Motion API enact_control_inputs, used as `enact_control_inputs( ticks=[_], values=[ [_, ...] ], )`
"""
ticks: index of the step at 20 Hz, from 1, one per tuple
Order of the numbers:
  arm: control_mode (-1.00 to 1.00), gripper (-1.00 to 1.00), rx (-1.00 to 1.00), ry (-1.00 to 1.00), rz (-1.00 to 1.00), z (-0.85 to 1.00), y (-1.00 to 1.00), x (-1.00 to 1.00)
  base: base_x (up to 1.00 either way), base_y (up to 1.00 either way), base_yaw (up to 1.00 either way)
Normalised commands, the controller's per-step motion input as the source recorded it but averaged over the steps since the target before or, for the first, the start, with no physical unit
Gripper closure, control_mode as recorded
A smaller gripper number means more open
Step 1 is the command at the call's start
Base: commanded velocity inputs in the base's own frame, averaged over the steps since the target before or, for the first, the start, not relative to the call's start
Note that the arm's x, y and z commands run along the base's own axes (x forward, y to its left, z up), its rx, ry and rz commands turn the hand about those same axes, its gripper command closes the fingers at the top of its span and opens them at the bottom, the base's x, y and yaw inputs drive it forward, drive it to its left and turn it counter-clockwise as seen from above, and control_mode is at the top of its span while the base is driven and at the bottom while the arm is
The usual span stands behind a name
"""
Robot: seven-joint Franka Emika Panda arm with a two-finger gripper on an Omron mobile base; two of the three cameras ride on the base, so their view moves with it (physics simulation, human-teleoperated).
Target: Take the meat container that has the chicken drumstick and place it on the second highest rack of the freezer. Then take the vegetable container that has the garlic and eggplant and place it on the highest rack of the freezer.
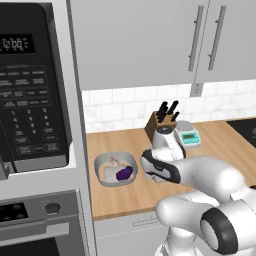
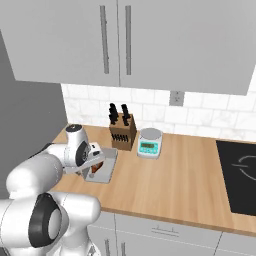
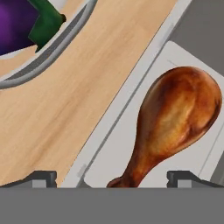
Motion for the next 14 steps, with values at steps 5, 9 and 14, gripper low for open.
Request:
enact_control_inputs(
  ticks=[5, 9, 14],
  values=[
    [-1.0, -1.0, 0.0, -0.01, 0.0, -0.13, 0.0, -0.38, 0.0, 0.0, 0.0],
    [-1.0, -1.0, 0.0, 0.0, 0.0, -0.19, 0.0, -0.03, 0.0, 0.0, 0.0],
    [-1.0, -1.0, 0.0, 0.0, 0.0, -0.32, 0.0, 0.0, 0.0, 0.0, 0.0]
  ],
)
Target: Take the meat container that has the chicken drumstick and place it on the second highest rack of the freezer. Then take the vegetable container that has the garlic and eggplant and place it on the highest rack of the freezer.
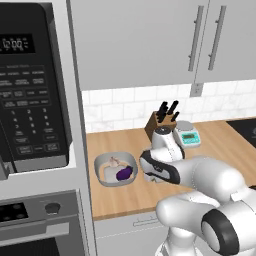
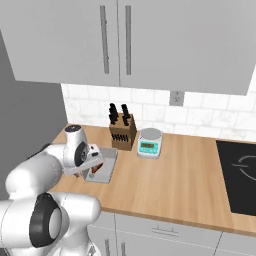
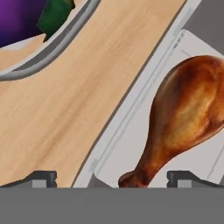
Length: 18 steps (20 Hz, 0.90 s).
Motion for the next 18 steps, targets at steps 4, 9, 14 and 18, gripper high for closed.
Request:
enact_control_inputs(
  ticks=[4, 9, 14, 18],
  values=[
    [-1.0, -1.0, 0.0, 0.01, 0.0, -0.34, 0.0, 0.0, 0.0, 0.0, 0.0],
    [-1.0, -1.0, 0.0, 0.01, 0.0, -0.42, 0.0, 0.0, 0.0, 0.0, 0.0],
    [-1.0, 1.0, 0.0, 0.0, 0.0, -0.46, 0.01, 0.0, 0.0, 0.0, 0.0],
    [-1.0, 1.0, 0.0, 0.0, 0.0, -0.27, 0.0, 0.0, 0.0, 0.0, 0.0]
  ],
)
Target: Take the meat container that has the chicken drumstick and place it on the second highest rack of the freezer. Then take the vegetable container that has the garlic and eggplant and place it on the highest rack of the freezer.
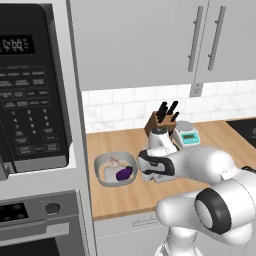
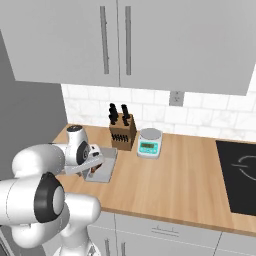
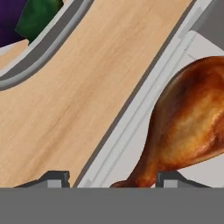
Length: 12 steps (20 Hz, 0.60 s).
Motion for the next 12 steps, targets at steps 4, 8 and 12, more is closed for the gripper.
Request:
enact_control_inputs(
  ticks=[4, 8, 12],
  values=[
    [-1.0, 1.0, 0.0, 0.0, 0.0, -0.15, 0.0, 0.0, 0.0, 0.0, 0.0],
    [-1.0, 1.0, 0.0, -0.03, 0.0, 0.0, 0.0, -0.11, 0.0, 0.0, 0.0],
    [-1.0, 1.0, 0.0, -0.02, 0.0, 0.0, 0.0, -0.19, 0.0, 0.0, 0.0]
  ],
)
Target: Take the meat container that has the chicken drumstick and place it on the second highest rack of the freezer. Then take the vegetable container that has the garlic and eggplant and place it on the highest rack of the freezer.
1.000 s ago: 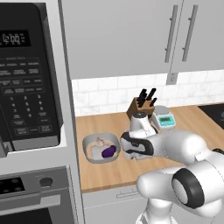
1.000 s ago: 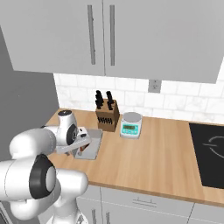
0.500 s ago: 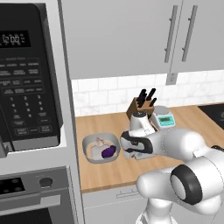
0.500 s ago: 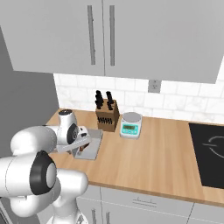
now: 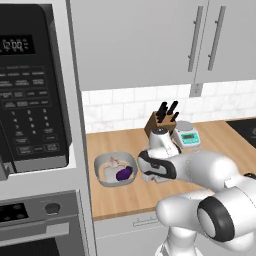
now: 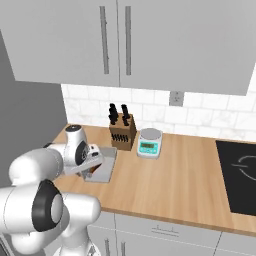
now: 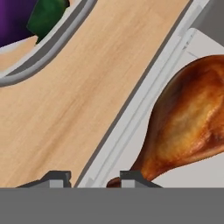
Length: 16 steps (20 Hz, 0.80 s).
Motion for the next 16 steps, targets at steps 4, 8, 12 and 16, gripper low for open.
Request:
enact_control_inputs(
  ticks=[4, 8, 12, 16],
  values=[
    [-1.0, 1.0, 0.0, 0.0, 0.0, 0.0, 0.0, -0.09, 0.0, 0.0, 0.0],
    [-1.0, 1.0, 0.0, -0.01, 0.0, 0.13, 0.0, 0.0, 0.0, 0.0, 0.0],
    [-1.0, 1.0, 0.0, -0.06, -0.01, 0.48, 0.0, 0.0, 0.0, 0.0, 0.0],
    [-1.0, 1.0, 0.0, -0.06, -0.04, 0.63, 0.0, -0.09, 0.0, 0.0, 0.0]
  ],
)
